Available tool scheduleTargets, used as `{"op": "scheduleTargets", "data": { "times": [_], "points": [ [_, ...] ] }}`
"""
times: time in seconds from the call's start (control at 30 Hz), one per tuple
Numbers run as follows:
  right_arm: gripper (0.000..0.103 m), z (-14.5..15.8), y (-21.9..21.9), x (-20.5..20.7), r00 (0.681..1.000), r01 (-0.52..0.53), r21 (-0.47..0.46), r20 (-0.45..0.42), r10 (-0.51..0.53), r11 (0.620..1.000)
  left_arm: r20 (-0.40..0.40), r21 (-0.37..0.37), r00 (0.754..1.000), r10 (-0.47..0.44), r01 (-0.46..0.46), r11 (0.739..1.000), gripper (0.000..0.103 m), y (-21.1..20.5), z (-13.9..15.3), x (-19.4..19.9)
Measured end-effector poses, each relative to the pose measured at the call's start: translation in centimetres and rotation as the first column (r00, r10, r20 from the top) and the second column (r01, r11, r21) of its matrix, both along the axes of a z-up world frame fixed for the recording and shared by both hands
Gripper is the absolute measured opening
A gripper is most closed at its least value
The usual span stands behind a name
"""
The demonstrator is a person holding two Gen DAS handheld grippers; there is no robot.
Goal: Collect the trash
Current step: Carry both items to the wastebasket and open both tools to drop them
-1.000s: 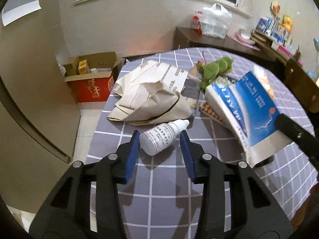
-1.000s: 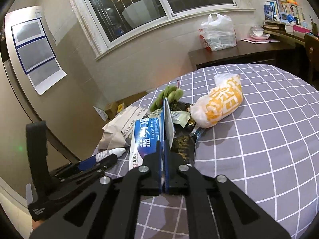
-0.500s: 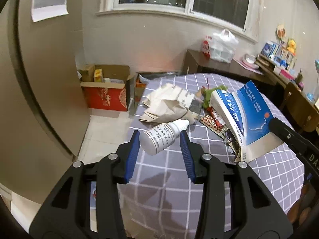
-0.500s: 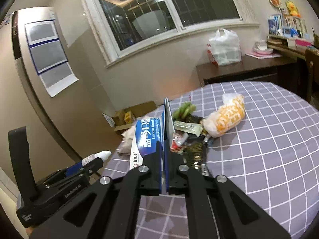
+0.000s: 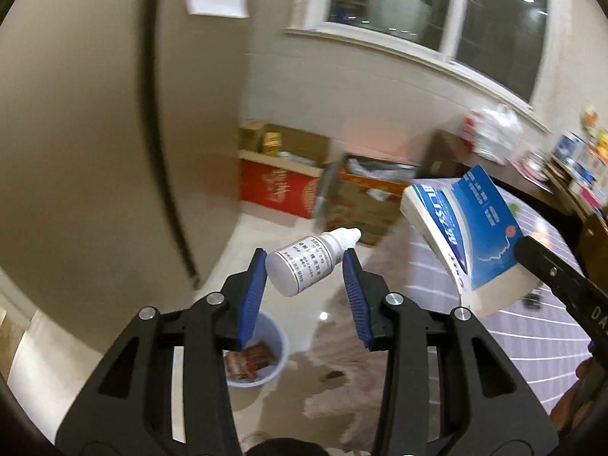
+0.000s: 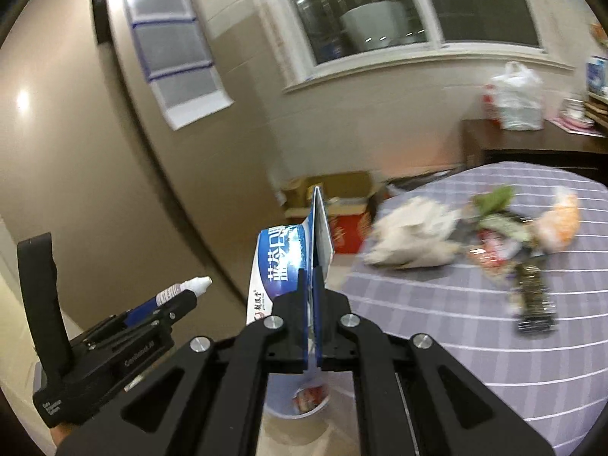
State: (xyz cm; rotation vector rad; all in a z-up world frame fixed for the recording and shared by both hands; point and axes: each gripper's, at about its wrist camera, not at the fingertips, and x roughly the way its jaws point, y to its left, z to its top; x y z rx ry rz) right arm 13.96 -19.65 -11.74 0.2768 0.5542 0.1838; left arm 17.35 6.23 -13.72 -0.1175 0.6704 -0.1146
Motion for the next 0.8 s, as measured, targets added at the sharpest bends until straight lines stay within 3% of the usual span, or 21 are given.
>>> {"op": "scheduleTargets", "data": {
  "times": [0.17,0.37,0.4,0.43,0.47,0.6,0.8],
  "points": [
    [0.003,-2.3,6.1,3.0,0.993,-0.109,-0.038,-0.047,0.107,0.993,-0.043,0.015,0.992,0.120,-0.120,0.993,0.040,5.6,-2.5,1.5],
    [0.006,-6.5,12.3,7.8,0.970,-0.224,-0.073,-0.118,0.214,0.972,-0.106,0.048,0.965,0.241,-0.237,0.970,0.040,11.1,-6.0,3.5],
    [0.018,-7.5,13.1,8.7,0.961,-0.247,-0.057,-0.141,0.237,0.967,-0.122,0.056,0.959,0.257,-0.252,0.966,0.040,11.8,-6.7,4.0],
    [0.040,-8.6,13.9,9.5,0.960,-0.247,-0.054,-0.153,0.237,0.967,-0.132,0.061,0.955,0.265,-0.259,0.964,0.040,12.3,-7.2,4.3],
    [0.045,-9.4,14.5,10.1,0.958,-0.248,-0.063,-0.161,0.235,0.967,-0.142,0.065,0.952,0.270,-0.263,0.962,0.040,12.6,-7.6,4.5],
    [0.046,-11.2,15.7,10.7,0.951,-0.261,-0.079,-0.194,0.242,0.962,-0.181,0.083,0.948,0.263,-0.252,0.964,0.040,12.7,-9.5,5.6],
    [0.048,-11.4,15.7,10.6,0.955,-0.248,-0.116,-0.197,0.223,0.962,-0.213,0.071,0.951,0.225,-0.215,0.974,0.040,10.8,-11.0,6.9]
  ]
}}
